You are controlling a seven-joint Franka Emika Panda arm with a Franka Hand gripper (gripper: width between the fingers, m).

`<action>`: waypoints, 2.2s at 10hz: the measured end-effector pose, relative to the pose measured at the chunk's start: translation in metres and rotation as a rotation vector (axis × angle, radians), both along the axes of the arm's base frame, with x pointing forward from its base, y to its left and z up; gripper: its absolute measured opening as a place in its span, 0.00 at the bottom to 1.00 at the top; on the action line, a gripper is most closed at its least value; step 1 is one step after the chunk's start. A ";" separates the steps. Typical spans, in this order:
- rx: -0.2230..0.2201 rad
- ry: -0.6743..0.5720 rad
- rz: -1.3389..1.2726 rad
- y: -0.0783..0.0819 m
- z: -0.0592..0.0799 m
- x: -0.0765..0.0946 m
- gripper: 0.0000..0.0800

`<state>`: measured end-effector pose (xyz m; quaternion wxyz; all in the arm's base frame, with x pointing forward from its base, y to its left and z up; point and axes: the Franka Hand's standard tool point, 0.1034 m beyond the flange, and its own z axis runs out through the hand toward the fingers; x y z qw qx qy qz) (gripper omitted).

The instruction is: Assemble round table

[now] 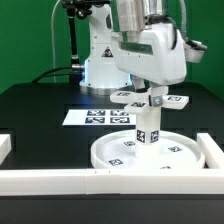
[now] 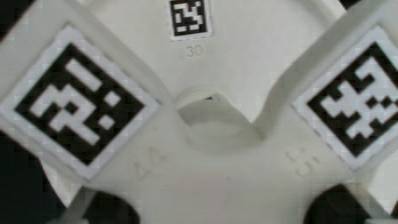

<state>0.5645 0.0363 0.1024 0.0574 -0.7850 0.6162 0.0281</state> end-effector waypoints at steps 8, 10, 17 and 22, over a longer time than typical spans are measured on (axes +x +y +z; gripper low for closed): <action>0.032 0.017 -0.125 0.002 0.015 0.001 0.80; 0.047 0.003 -0.091 0.005 0.033 0.004 0.81; -0.027 -0.039 0.580 0.006 0.029 0.001 0.81; -0.021 -0.073 0.963 0.008 0.028 -0.003 0.81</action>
Offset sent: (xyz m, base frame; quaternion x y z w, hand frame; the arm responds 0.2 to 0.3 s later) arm 0.0000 0.0000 0.0000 0.0000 0.0000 0.1938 0.9810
